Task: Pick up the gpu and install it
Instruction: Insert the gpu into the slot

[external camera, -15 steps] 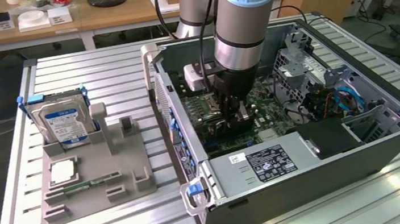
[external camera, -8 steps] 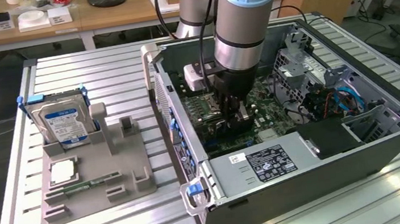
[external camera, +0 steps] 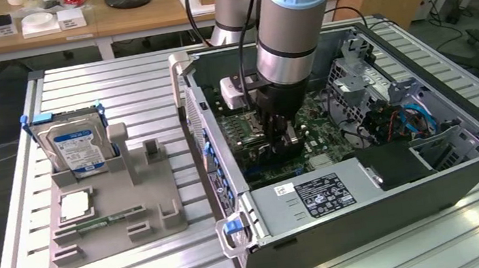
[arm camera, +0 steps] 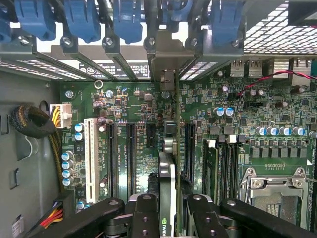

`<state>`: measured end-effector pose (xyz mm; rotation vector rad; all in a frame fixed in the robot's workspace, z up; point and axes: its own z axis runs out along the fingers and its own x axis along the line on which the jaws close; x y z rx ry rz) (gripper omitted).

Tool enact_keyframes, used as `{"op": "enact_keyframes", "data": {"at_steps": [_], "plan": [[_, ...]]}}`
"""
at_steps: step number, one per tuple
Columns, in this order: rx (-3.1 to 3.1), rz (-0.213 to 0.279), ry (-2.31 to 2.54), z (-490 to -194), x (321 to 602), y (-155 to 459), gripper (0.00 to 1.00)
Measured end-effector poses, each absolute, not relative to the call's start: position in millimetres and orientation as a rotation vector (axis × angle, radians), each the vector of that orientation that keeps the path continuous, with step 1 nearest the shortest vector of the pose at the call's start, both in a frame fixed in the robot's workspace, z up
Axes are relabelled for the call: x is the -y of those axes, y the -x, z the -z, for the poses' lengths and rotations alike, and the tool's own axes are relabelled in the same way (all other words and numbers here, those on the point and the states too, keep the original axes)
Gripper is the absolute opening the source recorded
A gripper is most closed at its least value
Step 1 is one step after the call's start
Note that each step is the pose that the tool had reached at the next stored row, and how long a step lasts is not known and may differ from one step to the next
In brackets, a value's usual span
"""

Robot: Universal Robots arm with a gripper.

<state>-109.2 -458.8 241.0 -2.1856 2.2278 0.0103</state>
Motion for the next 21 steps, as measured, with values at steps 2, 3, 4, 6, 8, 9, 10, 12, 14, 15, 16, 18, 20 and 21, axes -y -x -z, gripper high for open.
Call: {"op": "enact_keyframes", "data": {"at_steps": [2, 3, 4, 6, 8, 9, 10, 12, 14, 15, 16, 18, 20, 21], "plan": [[-2.228, -0.01, 2.186, -241.0, 458.8, 109.2, 0.26], [-2.228, -0.01, 2.186, -241.0, 458.8, 109.2, 0.26], [-2.228, -0.01, 2.186, -241.0, 458.8, 109.2, 0.26], [-2.227, -0.013, 2.185, -240.6, 458.6, 109.4, 0.26], [-2.227, -0.011, 2.184, -240.3, 458.6, 109.4, 0.27], [-2.228, -0.011, 2.185, -240.8, 458.7, 109.3, 0.33], [-2.228, -0.01, 2.186, -240.9, 458.8, 109.2, 0.39], [-2.228, -0.01, 2.186, -240.9, 458.8, 109.2, 0.45], [-2.228, -0.01, 2.185, -240.9, 458.8, 109.2, 0.51], [-2.228, -0.01, 2.186, -241.0, 458.8, 109.2, 0.57], [-2.228, -0.01, 2.185, -241.0, 458.8, 109.2, 0.57], [-2.228, -0.01, 2.185, -240.9, 458.8, 109.2, 0.57], [-2.228, -0.01, 2.186, -242.3, 458.8, 109.3, 0.57], [-2.228, -0.01, 2.185, -244.0, 458.8, 109.2, 0.57]]}}
